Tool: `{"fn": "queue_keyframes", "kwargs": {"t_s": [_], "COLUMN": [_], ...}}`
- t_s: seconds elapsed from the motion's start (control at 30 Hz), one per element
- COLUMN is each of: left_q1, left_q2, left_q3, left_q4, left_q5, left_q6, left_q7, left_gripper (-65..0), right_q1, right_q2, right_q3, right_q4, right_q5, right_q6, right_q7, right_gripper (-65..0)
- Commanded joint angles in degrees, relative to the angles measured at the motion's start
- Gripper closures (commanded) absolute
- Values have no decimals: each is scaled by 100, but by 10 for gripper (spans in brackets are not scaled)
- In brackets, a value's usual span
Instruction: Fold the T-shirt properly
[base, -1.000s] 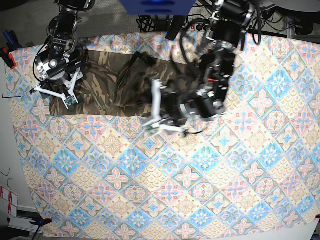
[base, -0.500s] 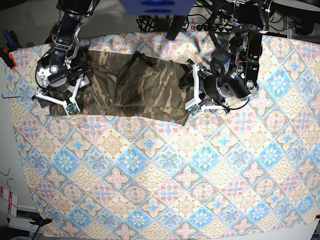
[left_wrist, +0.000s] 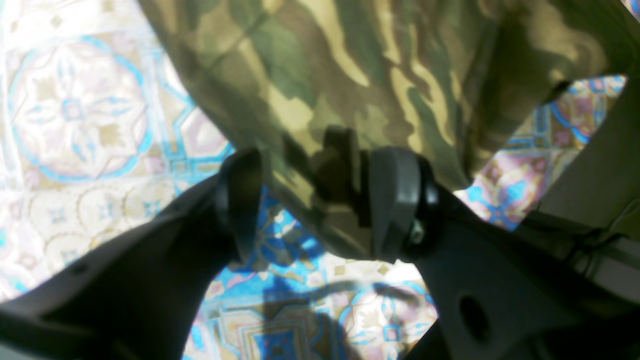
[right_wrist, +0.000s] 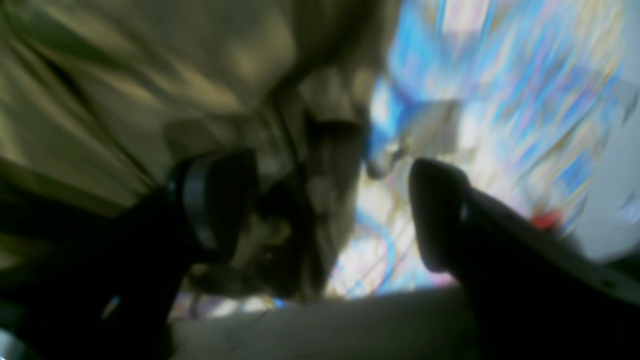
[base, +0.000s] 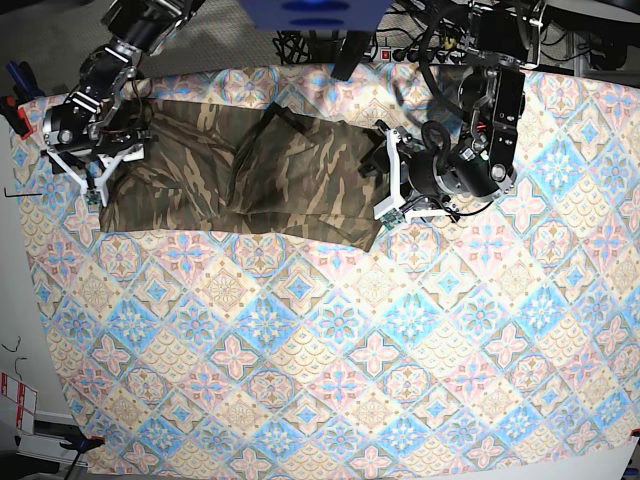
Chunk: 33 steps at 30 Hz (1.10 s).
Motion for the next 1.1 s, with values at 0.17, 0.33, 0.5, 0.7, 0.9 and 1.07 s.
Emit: {"fn": "queue_keyframes", "kwargs": {"t_s": [0.17,0.33,0.5,0.7,0.9,1.07], "left_q1": [-57,-48,-31,-31,-66,-66], "left_q2": [-10,-10,-168,-291,-282,-273], "left_q3": [-12,-3,-3,-12,-12,15], "left_q4": [82,82,82,73,-420,-710], "left_q5": [-70,-70,-70,-70,-78,-78], "left_q6": [-12,-12,-12,-12,-12,-12], "left_q7": [-74,-74,-74,-74,-118,-408], "left_gripper": [-319,-319,-319,-319,-319,-319], "right_q1": [427,444,550,497,154,-66], "right_q2": [108,126,240,213,117,90], "right_q3": [500,527,535,149,-572,-1372], "right_q4": [-696,-1505,-2041,-2068,-1567,-925], "right_q5": [75,49,57,57,66,75], "right_q6": [-27,-27,-27,-27,-27,-27], "right_q7": [294,1129,1173,927,241,-198], "right_gripper": [-506,-506,-505,-502,-381,-334]}}
